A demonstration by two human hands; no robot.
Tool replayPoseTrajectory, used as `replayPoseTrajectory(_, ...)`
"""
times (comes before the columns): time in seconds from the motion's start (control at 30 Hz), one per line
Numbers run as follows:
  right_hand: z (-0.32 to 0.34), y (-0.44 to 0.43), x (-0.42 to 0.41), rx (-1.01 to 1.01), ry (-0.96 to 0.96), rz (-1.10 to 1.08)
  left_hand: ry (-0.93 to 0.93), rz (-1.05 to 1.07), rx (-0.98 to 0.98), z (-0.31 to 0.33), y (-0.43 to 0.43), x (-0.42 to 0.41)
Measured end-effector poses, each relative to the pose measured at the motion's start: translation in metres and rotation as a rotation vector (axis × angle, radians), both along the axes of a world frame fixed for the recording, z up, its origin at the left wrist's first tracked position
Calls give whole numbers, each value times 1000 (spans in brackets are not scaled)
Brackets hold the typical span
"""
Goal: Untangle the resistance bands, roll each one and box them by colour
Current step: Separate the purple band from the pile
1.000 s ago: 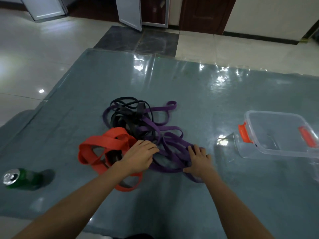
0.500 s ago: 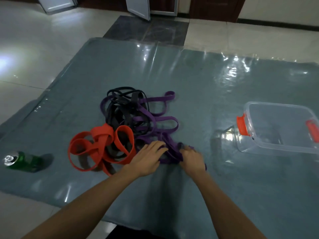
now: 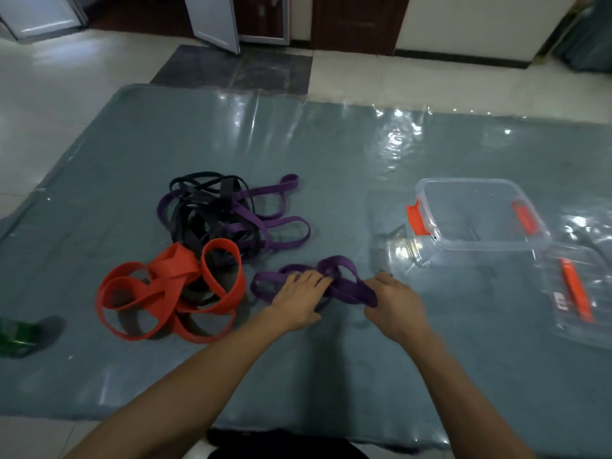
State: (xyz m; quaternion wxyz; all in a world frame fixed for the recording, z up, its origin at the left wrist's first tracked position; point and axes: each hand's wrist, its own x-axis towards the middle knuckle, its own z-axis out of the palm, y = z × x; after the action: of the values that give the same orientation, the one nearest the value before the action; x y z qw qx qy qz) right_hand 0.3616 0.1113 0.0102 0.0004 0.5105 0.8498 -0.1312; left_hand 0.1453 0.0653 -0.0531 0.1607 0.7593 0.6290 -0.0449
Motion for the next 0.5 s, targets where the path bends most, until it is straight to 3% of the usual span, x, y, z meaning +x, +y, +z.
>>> replayPoseTrajectory(0.13,-12,-42,11,-78,-6,-56,12,-67,-65,-19,-39,2)
replayPoseTrajectory(0.3,-22,-77,21,-70,26,-143,58,50,28,-25,-57,-3)
replayPoseTrajectory(0.5,-35,-99,18,-44,-30,-136,21,17,52,-31,-60,-3)
